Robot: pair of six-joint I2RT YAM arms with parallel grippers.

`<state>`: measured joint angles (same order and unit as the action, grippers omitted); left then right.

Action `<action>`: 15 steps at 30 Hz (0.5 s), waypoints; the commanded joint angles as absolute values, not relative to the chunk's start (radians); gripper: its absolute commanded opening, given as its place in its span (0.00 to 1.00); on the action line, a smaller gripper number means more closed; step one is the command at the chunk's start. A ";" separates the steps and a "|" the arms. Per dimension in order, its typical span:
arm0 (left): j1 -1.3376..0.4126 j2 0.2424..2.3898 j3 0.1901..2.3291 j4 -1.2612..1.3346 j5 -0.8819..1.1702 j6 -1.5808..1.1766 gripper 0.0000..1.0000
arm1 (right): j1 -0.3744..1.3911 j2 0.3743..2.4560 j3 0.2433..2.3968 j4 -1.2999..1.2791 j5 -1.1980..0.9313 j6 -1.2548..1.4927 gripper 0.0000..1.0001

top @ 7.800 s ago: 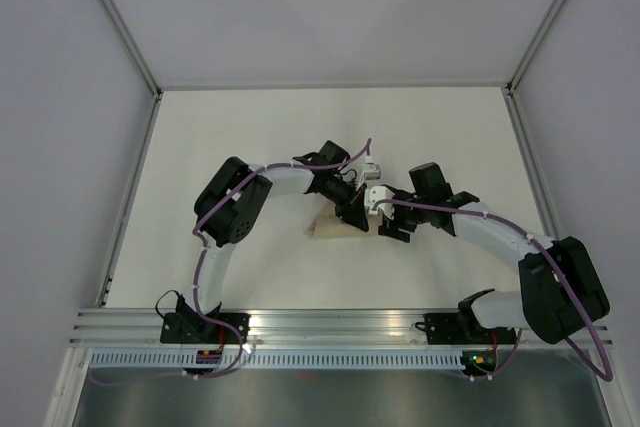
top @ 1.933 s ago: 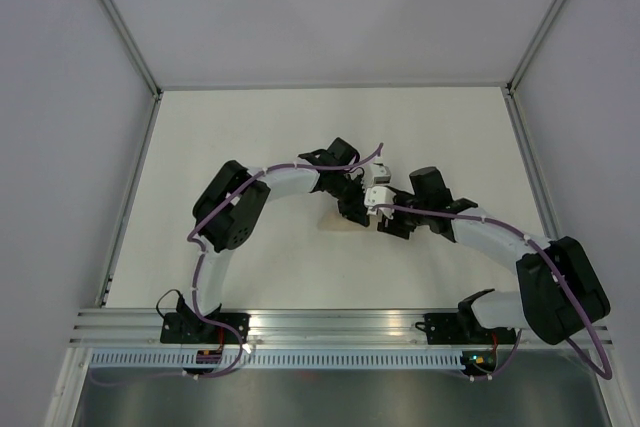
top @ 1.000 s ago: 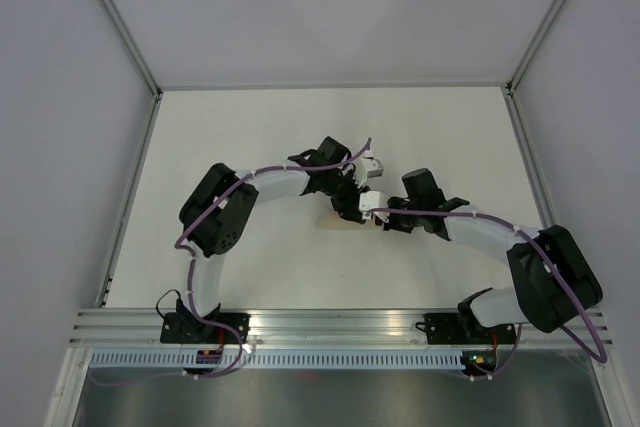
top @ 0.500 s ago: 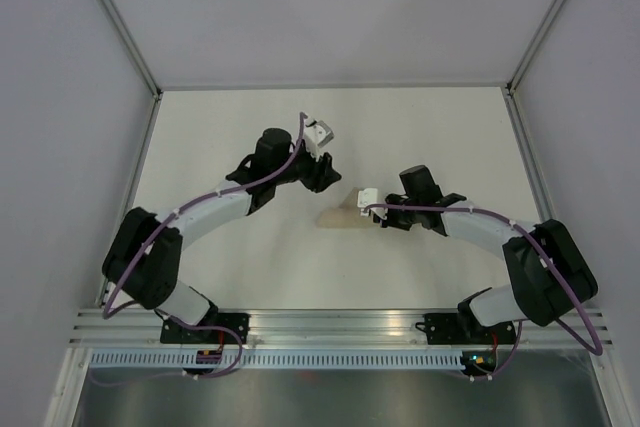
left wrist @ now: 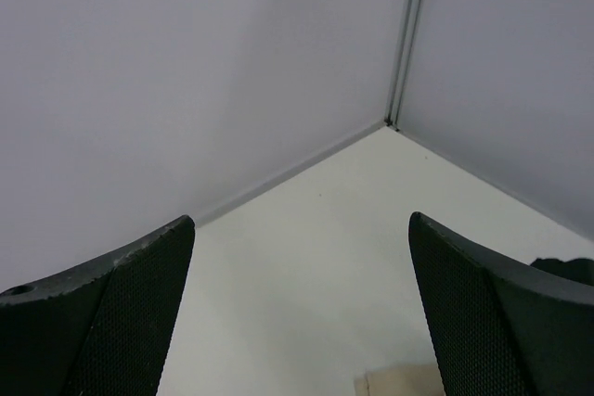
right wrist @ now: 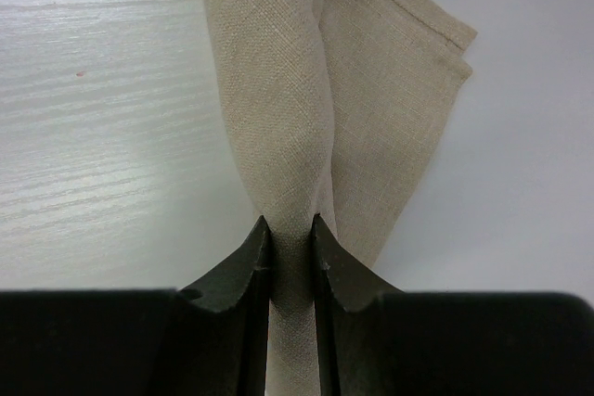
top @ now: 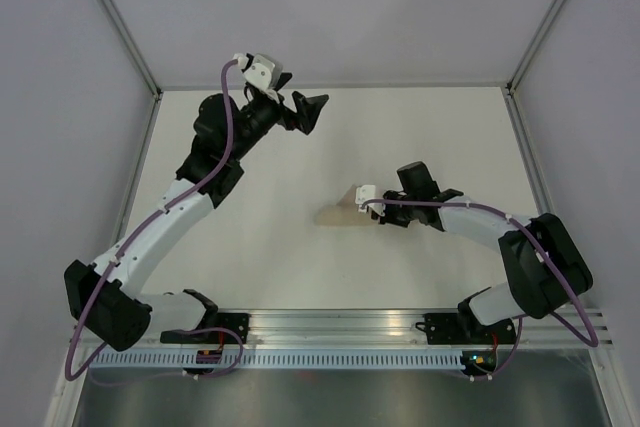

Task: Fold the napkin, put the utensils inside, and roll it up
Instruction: Roll the napkin at the center of the board.

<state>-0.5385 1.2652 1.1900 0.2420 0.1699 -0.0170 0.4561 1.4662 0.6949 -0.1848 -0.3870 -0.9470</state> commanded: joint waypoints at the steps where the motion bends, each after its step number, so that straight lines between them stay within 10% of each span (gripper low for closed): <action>1: -0.535 1.281 1.296 0.178 0.080 -0.049 1.00 | 0.462 1.516 0.689 -0.270 -0.371 -0.942 0.09; 15: -0.515 1.229 1.214 0.175 0.209 -0.100 0.99 | 0.451 1.676 0.854 -0.480 -0.440 -0.959 0.08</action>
